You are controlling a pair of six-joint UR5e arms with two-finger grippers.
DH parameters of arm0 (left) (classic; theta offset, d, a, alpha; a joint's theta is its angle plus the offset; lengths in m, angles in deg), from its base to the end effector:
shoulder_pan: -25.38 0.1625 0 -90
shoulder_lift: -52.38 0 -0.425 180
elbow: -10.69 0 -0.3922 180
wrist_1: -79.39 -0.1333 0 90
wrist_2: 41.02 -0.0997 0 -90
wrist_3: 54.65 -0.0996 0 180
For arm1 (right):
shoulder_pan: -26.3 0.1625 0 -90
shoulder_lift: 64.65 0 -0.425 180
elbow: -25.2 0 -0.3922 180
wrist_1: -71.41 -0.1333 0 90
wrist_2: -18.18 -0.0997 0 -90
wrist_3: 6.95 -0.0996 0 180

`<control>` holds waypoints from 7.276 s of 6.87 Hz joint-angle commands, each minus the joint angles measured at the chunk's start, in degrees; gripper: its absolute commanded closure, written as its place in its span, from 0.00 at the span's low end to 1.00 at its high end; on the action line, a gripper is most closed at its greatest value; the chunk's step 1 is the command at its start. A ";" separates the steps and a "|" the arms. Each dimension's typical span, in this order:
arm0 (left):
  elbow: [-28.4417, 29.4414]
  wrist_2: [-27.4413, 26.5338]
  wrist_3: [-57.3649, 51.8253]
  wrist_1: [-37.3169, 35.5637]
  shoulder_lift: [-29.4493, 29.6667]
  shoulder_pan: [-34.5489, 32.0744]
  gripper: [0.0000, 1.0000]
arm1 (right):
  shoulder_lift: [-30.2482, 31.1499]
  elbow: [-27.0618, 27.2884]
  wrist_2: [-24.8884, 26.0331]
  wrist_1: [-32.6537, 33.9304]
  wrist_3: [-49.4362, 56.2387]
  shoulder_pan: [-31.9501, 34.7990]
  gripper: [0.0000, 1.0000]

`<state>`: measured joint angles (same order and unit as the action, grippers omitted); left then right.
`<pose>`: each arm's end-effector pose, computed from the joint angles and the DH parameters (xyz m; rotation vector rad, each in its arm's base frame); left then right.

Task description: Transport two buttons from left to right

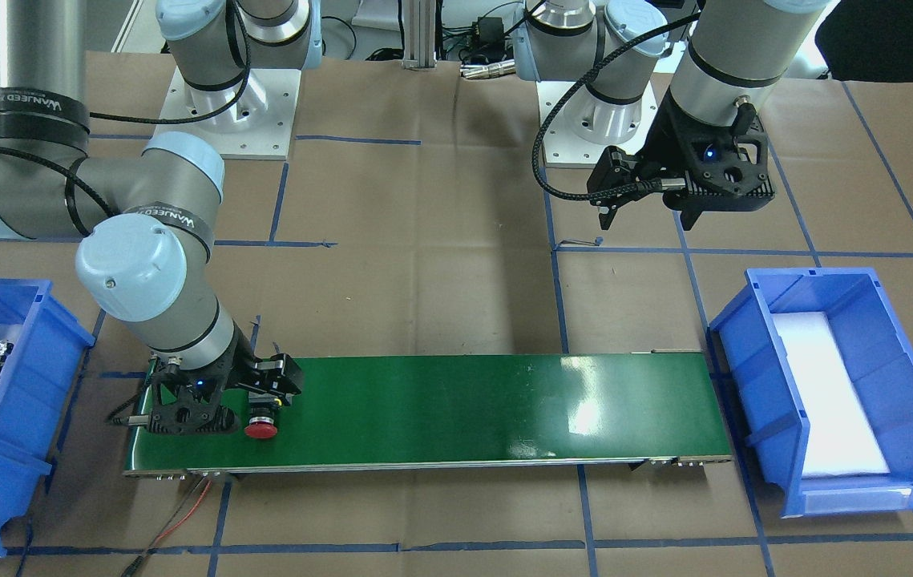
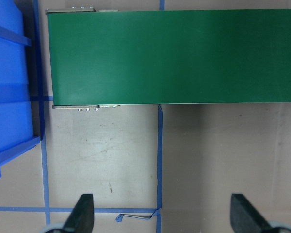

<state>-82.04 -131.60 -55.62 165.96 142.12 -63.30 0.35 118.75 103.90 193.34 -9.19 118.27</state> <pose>-0.1209 -0.4942 0.4727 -0.0097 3.1310 -0.0259 0.1623 -0.6243 0.2670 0.0038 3.0636 -0.0861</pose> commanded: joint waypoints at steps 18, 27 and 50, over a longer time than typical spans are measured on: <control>0.09 0.05 0.09 0.00 0.00 0.00 0.00 | 2.15 -16.20 2.52 -16.19 33.91 -26.36 0.97; 0.18 0.05 0.09 0.00 0.00 0.00 0.00 | -6.73 -8.13 4.02 -6.35 43.28 -31.50 0.96; 0.44 0.05 0.17 0.00 0.00 0.00 0.00 | 27.01 -3.73 3.05 -29.20 -2.42 -2.76 0.00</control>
<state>-81.60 -131.55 -55.44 165.96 142.11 -63.30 25.45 114.45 107.17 164.64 -11.12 114.92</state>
